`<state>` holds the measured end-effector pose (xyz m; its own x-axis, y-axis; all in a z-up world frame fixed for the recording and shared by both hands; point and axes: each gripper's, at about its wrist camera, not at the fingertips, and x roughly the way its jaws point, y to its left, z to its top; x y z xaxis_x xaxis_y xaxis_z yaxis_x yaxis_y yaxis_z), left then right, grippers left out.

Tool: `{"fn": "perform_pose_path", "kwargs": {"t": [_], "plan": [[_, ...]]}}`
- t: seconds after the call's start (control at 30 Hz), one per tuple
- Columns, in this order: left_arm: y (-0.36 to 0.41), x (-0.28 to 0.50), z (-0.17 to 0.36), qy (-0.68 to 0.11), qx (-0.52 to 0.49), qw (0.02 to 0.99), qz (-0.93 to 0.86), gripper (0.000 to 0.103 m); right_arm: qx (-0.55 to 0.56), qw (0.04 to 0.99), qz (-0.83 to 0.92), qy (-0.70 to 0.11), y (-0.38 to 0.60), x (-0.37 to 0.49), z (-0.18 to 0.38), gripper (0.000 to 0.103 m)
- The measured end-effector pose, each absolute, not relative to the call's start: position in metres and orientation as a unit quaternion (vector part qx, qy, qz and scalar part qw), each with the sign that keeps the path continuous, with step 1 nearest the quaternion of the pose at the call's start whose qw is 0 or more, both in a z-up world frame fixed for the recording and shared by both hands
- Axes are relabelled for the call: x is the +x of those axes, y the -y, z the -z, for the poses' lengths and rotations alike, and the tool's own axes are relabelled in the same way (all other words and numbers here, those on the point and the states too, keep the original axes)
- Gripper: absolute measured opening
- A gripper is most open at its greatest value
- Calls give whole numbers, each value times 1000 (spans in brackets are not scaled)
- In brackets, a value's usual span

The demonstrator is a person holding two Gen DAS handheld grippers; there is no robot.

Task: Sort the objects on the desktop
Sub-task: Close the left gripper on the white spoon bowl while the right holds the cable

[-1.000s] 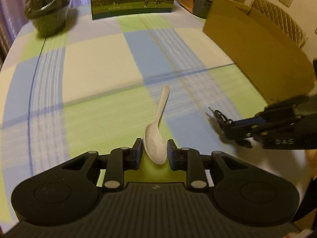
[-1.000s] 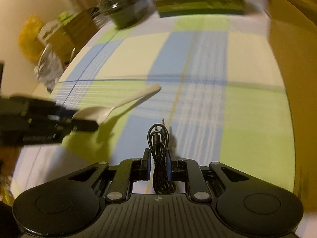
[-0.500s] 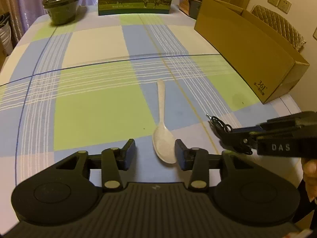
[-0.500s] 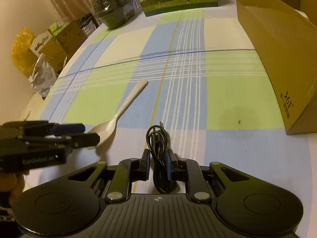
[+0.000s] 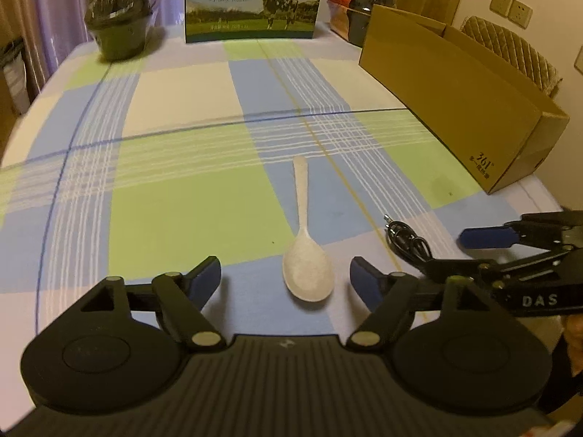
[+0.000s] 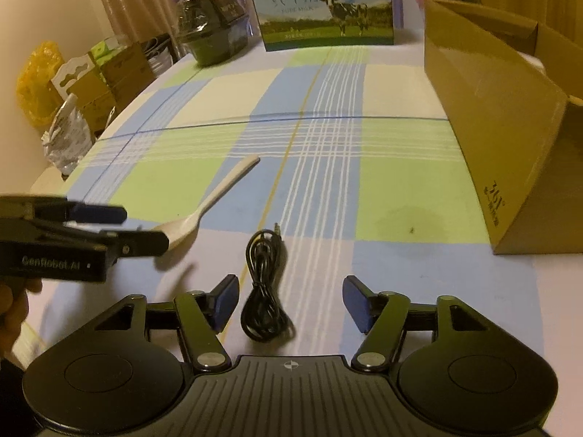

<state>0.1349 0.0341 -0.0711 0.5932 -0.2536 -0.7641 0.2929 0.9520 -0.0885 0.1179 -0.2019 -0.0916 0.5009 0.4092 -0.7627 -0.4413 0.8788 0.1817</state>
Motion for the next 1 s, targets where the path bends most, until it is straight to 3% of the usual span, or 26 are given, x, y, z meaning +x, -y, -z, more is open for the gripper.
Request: {"fn": "perform_pose_path", "kwargs": {"t": [0.33, 0.53, 0.63, 0.77, 1.0], "plan": [[-22, 119, 60, -344, 82, 921, 165, 76, -21, 885, -275, -376, 199, 92, 102, 61], [-15, 121, 70, -362, 88, 912, 171, 76, -39, 888, -276, -367, 186, 97, 108, 59], [-17, 123, 72, -374, 73, 909, 169, 75, -59, 891, -275, -356, 182, 96, 111, 54], [-20, 127, 74, -381, 60, 908, 164, 75, -99, 895, -271, -339, 178, 95, 116, 40], [-15, 125, 77, -384, 69, 905, 172, 75, -128, 891, -287, -327, 180, 87, 119, 29]]}}
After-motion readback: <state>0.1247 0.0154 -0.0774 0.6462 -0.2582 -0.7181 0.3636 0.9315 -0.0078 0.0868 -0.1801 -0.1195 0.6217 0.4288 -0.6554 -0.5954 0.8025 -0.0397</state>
